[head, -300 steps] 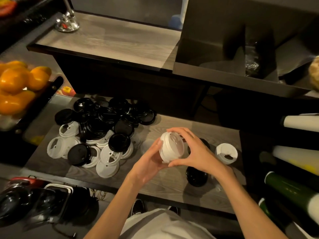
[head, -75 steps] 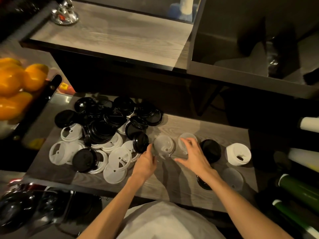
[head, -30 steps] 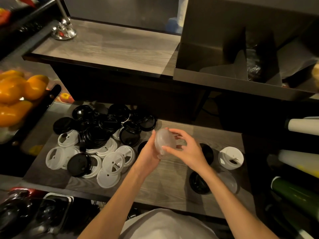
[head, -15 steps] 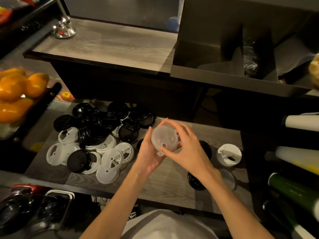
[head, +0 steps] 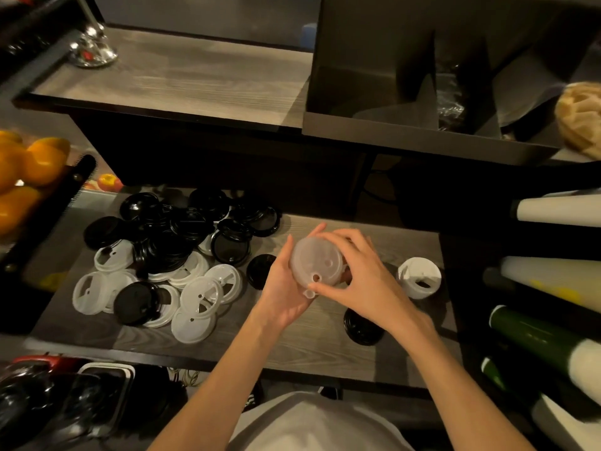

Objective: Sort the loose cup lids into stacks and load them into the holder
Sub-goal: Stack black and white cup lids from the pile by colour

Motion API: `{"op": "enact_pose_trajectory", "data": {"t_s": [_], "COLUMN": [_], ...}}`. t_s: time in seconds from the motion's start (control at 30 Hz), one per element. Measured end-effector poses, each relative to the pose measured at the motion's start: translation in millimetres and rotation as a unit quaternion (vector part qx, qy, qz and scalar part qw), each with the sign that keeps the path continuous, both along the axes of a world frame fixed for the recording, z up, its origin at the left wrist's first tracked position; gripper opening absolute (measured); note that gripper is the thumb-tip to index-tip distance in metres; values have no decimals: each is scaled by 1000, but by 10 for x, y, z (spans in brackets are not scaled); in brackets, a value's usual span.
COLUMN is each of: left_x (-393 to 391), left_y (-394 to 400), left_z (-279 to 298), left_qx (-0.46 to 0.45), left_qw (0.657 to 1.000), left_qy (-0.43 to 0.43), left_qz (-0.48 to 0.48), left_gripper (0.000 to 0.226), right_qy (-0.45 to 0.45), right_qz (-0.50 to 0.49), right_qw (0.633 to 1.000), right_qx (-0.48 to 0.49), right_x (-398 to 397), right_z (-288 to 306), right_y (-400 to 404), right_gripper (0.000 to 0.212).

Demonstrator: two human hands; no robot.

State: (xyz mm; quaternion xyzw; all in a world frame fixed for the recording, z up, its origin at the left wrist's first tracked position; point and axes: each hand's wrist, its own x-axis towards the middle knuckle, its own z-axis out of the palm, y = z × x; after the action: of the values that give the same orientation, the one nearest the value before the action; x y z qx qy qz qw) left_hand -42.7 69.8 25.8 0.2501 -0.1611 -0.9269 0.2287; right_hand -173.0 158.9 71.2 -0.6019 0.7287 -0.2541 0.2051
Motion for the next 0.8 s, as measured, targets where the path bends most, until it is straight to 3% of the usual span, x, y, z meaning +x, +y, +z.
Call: {"op": "enact_pose_trajectory", "data": {"t_s": [0.33, 0.4, 0.53, 0.8], "left_x": [-854, -1012, -1112, -1088], "left_y": [487, 599, 748, 1006], "left_z": [-26, -85, -329, -869], "left_qx": [-88, -114, -184, -251], "left_qw": [970, 961, 922, 846], "left_qy": [-98, -127, -268, -360], "left_qz": [-206, -219, -208, -304], "left_gripper": [86, 72, 31, 29], "right_qy": [-110, -101, -110, -105], "right_qz": [-131, -177, -261, -312], "right_qw": [985, 979, 957, 931], "right_qx": [19, 11, 67, 158], "right_x": [-751, -888, -1075, -1114], "right_z": [28, -82, -436, -1185], "right_y": [842, 1019, 1344, 1467], "right_gripper": [79, 80, 91, 82]}}
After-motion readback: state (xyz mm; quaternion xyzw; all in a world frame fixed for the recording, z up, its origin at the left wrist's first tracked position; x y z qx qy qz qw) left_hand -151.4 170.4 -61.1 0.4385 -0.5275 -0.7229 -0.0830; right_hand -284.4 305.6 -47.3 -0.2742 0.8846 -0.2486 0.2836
